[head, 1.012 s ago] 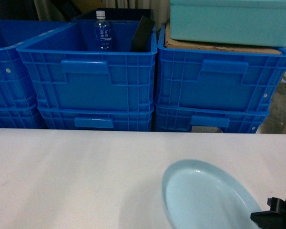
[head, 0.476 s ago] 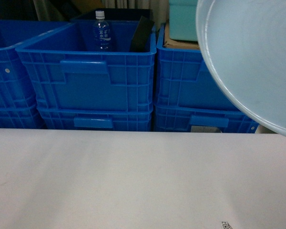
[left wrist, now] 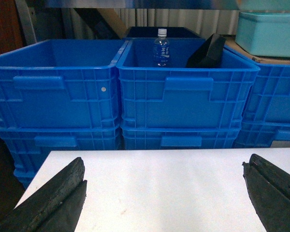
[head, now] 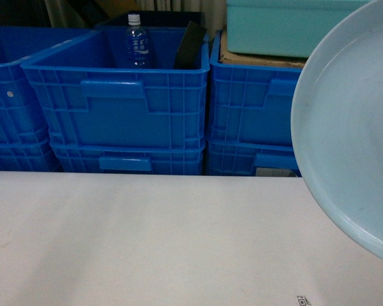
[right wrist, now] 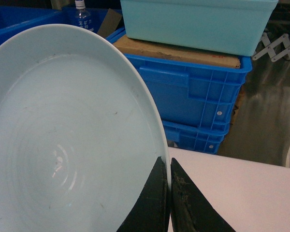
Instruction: Place blue tray on left shelf second layer neatly
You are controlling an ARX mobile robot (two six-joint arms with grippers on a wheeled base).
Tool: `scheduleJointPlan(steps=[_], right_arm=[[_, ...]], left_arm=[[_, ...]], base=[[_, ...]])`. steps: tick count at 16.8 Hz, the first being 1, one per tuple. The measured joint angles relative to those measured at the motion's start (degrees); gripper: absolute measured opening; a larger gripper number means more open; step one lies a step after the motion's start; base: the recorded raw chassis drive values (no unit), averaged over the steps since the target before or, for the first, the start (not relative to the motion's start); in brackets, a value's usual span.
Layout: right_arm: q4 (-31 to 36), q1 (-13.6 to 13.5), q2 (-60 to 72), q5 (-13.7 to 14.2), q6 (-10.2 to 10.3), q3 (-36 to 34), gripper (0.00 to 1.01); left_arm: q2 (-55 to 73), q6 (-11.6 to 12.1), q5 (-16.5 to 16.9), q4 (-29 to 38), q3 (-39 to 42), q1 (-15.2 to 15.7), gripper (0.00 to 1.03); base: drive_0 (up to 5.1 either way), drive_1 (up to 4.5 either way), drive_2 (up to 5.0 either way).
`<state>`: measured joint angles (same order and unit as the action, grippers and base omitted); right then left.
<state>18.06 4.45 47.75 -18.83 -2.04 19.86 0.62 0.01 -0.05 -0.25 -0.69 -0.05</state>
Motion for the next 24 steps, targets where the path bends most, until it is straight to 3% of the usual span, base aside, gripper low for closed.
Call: scheduleJointPlan(steps=[11, 24], right_arm=[[-0.4, 0.0, 0.2, -0.2, 0.7, -0.7, 0.02], [-0.5, -0.3, 0.2, -0.2, 0.8, -0.9, 0.02]], left_arm=[[0.0, 0.0, 0.0, 0.0, 0.0, 0.0, 0.98], [0.0, 0.0, -0.1, 0.1, 0.0, 0.1, 0.98]], base=[[0.3, -0.16, -0.2], [3.8, -4.7, -1.7]])
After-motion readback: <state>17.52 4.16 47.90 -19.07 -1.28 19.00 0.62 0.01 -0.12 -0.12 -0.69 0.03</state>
